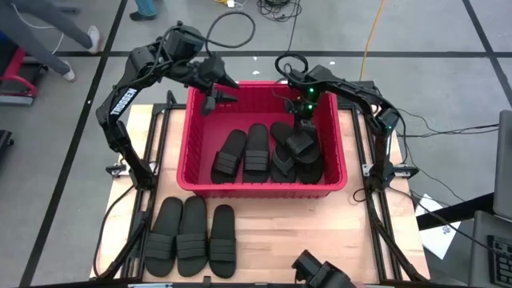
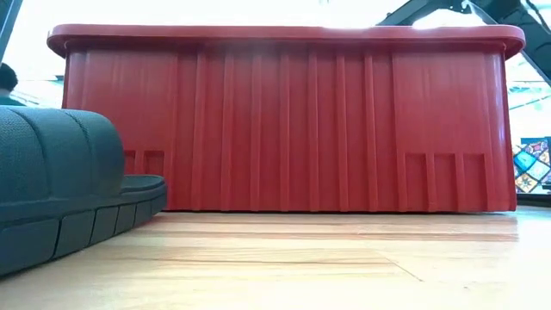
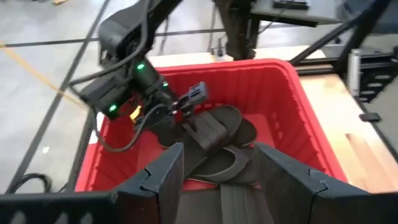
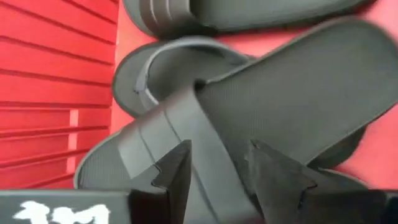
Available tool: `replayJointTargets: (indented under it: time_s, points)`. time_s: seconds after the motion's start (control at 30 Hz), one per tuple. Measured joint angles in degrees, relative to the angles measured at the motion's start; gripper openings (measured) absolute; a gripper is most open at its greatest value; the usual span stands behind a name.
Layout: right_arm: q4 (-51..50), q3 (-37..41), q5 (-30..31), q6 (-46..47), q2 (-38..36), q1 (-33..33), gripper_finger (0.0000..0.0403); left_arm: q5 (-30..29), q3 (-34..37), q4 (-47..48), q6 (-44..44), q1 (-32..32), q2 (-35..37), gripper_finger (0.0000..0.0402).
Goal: Pick and place slides into bin
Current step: Adjust the slide in the red bin
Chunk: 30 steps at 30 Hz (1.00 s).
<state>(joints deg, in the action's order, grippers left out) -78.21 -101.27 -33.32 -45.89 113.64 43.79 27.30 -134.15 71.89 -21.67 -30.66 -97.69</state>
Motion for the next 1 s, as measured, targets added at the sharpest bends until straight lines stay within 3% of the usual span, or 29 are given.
replayJointTargets:
  time_s: [0.17,0.3,0.47,0.67,0.83,1.0]
  points:
    - [-3.2,0.0,-3.4,1.2,0.0,0.0,0.0122,1.3,0.0,1.9,-1.7,0.0,0.0,0.0191]
    - [-6.8,0.0,-2.6,0.7,0.1,0.0,0.0106,1.3,0.0,2.9,-3.3,0.0,0.0,0.0191]
    - [-2.0,-0.2,1.7,0.8,0.0,0.2,0.0102,1.3,0.0,3.0,-4.2,0.0,0.0,0.0191]
    - [4.8,-0.2,1.7,-0.1,0.2,1.3,0.0092,1.3,0.0,3.1,-5.2,0.0,0.0,0.0191]
    - [3.9,-0.2,-4.3,-1.0,2.5,3.0,0.0080,1.4,0.0,3.8,-5.2,0.0,0.0,0.0191]
    - [-1.1,-0.5,-5.7,-6.5,5.1,3.0,0.0090,1.4,0.0,6.1,-5.5,0.0,0.0,0.0191]
